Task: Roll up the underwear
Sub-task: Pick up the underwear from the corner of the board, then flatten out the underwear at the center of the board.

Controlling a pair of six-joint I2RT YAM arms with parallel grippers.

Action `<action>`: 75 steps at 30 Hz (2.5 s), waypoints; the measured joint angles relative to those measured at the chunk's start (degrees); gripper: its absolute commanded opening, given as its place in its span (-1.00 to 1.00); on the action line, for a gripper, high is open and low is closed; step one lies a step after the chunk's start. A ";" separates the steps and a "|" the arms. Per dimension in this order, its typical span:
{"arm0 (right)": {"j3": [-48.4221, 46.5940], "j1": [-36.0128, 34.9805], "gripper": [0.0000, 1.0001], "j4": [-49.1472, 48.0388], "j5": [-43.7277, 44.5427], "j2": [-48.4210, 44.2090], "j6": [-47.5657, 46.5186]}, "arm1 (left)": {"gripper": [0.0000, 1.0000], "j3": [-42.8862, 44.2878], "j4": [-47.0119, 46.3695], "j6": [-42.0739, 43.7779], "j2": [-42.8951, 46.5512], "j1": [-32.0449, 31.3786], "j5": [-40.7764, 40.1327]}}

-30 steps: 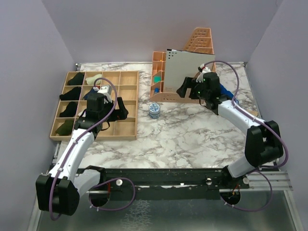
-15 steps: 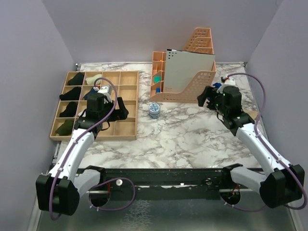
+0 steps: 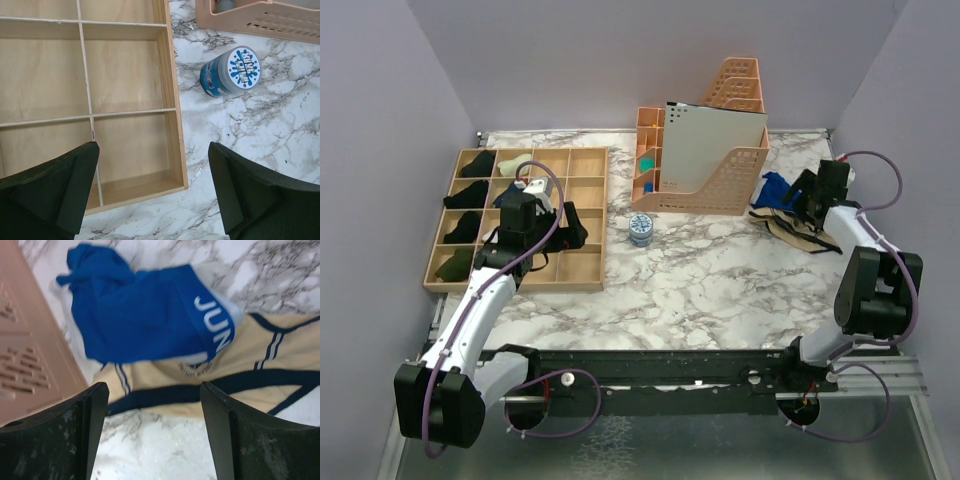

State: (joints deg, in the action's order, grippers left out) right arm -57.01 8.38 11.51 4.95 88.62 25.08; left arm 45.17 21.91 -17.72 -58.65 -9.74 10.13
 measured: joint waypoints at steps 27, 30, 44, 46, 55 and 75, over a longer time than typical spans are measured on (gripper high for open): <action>-10.71 3.63 -1.00 0.63 -1.31 10.88 3.74 | 0.98 0.02 0.00 1.03 -0.02 0.04 1.22; -12.31 3.63 -0.99 2.49 -2.12 8.33 2.67 | 0.98 0.02 0.00 1.03 0.00 0.04 1.25; -14.78 3.74 -0.99 13.11 -10.19 -30.10 -2.86 | 0.98 0.00 0.00 0.98 1.22 0.04 1.16; -14.78 3.74 -0.99 15.72 -14.36 -31.80 -3.87 | 0.98 0.00 0.00 0.98 1.22 0.04 1.16; -7.58 3.28 -0.99 25.38 -45.86 -34.32 -5.79 | 0.98 0.00 -0.09 0.98 1.66 0.04 1.27; 5.97 -0.83 -0.94 29.57 -50.16 -41.62 -4.13 | 0.98 4.35 -18.23 -5.18 -19.34 -31.76 11.41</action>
State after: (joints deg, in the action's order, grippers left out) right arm -51.05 7.55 41.08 -45.21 47.00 20.95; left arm 49.52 3.68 -22.90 -78.00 -41.50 21.54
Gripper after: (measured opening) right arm 0.028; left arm 0.987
